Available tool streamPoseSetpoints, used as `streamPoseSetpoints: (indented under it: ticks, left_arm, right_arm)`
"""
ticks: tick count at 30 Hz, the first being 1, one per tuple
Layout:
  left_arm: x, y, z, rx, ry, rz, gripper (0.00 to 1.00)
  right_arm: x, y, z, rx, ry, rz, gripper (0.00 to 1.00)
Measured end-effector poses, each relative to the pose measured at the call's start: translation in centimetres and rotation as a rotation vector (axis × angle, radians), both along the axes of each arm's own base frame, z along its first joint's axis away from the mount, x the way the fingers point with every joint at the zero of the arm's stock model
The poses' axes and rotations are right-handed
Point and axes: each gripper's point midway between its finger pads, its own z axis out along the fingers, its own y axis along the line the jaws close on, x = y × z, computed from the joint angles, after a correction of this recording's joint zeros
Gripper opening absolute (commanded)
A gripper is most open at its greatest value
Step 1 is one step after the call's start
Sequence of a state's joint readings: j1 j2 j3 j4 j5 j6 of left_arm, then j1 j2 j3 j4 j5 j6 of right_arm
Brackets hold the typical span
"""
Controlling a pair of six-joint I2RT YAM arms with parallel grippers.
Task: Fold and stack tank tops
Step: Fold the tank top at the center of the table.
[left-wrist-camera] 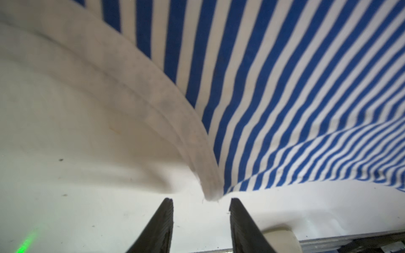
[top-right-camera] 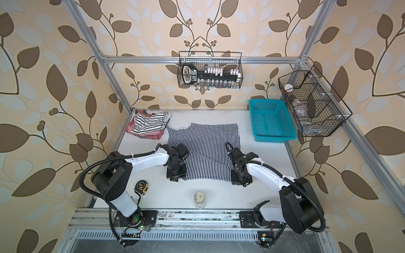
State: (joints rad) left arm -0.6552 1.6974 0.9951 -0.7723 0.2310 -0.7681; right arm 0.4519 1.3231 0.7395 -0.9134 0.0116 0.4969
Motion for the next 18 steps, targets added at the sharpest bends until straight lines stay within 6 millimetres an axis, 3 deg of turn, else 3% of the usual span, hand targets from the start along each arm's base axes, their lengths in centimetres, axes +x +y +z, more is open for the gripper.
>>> streamPoseSetpoints:
  ticks: [9, 13, 16, 18]
  left_arm:
    - [-0.01, 0.02, -0.56, 0.022, 0.029, 0.022, 0.31]
    - [0.30, -0.17, -0.59, 0.023, 0.025, 0.028, 0.11]
    - [0.52, -0.35, -0.58, 0.018, 0.020, 0.031, 0.01]
    - [0.64, -0.44, -0.54, 0.017, 0.017, 0.028, 0.00]
  right_arm:
    - [-0.07, -0.04, 0.01, -0.001, 0.003, 0.000, 0.00]
    - [-0.12, -0.02, 0.01, -0.002, 0.004, 0.002, 0.00]
    - [-0.17, -0.02, 0.01, -0.002, 0.006, 0.003, 0.00]
    - [-0.23, -0.05, 0.01, -0.004, 0.008, 0.003, 0.00]
